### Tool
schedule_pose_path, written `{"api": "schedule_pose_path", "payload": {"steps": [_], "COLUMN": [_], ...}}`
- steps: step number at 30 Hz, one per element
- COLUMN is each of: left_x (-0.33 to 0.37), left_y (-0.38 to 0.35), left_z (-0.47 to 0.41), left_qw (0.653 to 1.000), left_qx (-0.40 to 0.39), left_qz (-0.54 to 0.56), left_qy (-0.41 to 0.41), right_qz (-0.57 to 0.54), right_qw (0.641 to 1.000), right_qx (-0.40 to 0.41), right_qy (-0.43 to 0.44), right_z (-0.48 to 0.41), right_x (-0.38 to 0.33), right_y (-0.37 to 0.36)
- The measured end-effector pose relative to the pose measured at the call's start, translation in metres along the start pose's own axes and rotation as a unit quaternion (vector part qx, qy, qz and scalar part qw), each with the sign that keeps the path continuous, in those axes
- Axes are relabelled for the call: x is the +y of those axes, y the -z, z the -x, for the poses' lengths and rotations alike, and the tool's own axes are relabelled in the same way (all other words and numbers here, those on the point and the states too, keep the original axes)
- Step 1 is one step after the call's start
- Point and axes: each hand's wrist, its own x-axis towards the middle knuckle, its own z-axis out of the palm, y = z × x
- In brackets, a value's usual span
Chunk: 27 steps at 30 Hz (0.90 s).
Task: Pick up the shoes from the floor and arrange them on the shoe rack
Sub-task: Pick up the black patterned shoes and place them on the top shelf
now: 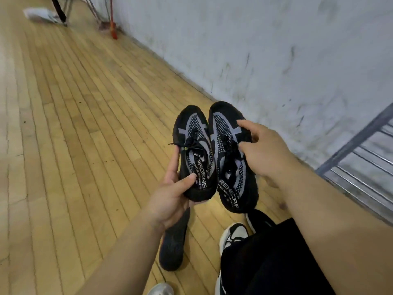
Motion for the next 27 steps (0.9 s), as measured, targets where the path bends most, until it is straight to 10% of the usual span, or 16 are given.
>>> {"api": "schedule_pose_path", "payload": {"steps": [19,27], "left_x": [-0.083,-0.157], "left_y": [-0.412,-0.449], "left_z": [-0.089,-0.081], "left_qw": [0.899,0.846], "left_qx": [-0.359,-0.440], "left_qz": [-0.234,-0.282], "left_qy": [0.090,0.105], "right_qz": [-0.240,-0.272], "right_qw": [0.883,0.855], "right_qx": [0.399,0.428], "right_qy": [-0.066,-0.109], "right_z": [0.170,0.189], "right_x": [0.204,0.298], "right_y": [0.335,0.379]}}
